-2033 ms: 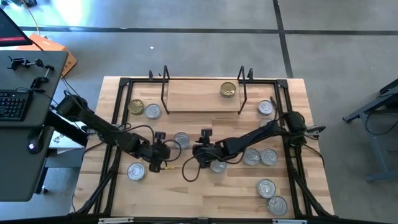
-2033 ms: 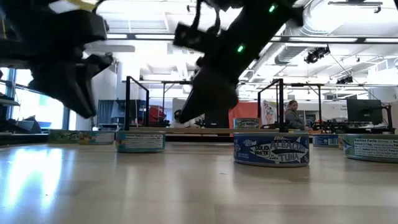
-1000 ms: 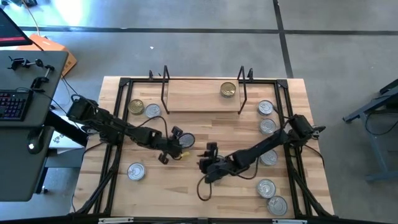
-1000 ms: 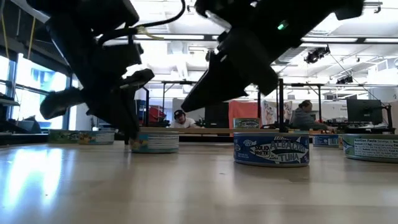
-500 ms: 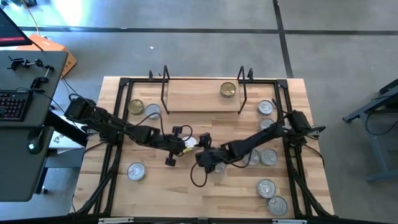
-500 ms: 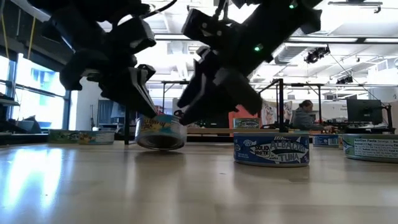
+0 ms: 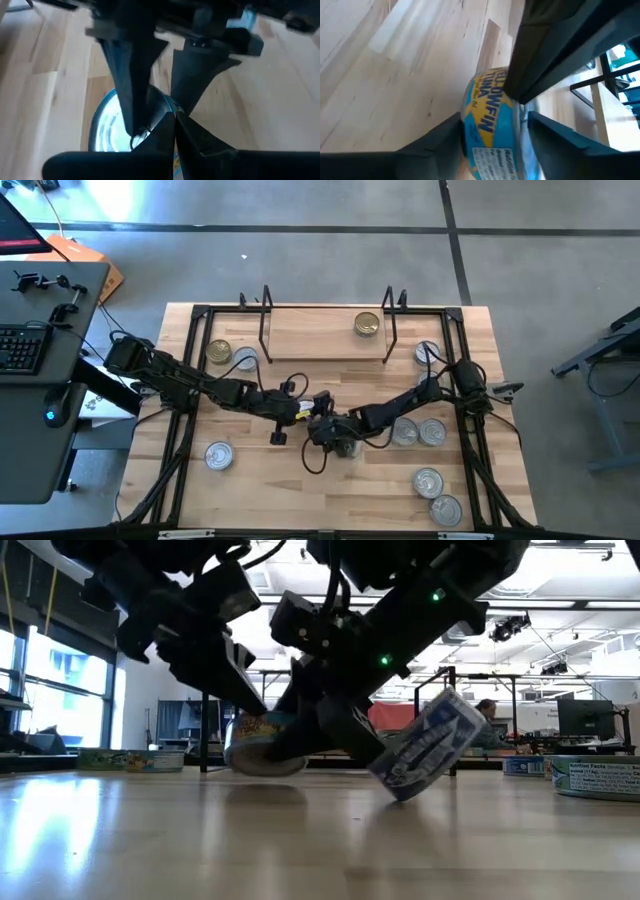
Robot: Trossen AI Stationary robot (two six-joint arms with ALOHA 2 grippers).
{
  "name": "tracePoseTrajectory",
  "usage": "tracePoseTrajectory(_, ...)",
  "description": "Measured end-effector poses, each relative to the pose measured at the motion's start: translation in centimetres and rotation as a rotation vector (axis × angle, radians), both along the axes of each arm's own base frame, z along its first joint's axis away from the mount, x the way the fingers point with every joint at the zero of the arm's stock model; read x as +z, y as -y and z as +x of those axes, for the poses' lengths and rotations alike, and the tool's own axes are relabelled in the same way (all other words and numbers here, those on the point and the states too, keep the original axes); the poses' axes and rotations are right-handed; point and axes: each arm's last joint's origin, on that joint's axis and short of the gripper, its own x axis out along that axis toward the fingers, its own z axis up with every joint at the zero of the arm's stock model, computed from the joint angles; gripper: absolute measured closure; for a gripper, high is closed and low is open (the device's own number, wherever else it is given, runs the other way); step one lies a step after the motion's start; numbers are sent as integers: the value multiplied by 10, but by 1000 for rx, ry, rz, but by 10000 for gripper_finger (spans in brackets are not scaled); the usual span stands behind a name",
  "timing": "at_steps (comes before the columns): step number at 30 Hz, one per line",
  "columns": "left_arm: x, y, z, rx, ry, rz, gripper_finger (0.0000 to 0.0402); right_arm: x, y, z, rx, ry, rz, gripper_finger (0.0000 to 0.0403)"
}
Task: Stack canned seafood by type on shelf
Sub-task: Put the light blue tuna can on the shelf
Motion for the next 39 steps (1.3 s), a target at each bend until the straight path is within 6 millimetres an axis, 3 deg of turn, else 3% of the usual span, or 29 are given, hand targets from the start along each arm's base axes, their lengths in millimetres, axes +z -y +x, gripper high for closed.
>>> tracePoseTrajectory(6,3,1,0,12,18,-1,402,2,2,-1,-4,-8,11,278)
tracePoseTrajectory(10,15,0,-7,24,30,-1,401,9,-4,-4,-20,6,39,282)
tracePoseTrajectory(13,39,-5,-21,82,2,56,401,15,-1,-13,-83,-44,26,282)
tracePoseTrajectory(18,66,-14,-55,262,-53,132,402,57,11,-29,-185,-25,-1,282)
tracePoseTrajectory(22,65,-12,-78,347,-33,114,401,92,46,-40,-274,7,-48,282)
tracePoseTrajectory(26,50,-6,-91,356,4,75,401,105,97,-37,-348,-10,-102,282)
tracePoseTrajectory(32,22,2,-96,354,63,24,401,79,162,-12,-401,-135,-90,282)
tracePoseTrajectory(36,16,4,-98,346,97,9,401,59,191,5,-421,-234,-121,282)
tracePoseTrajectory(39,16,5,-98,344,107,7,401,58,206,10,-455,-271,-121,282)
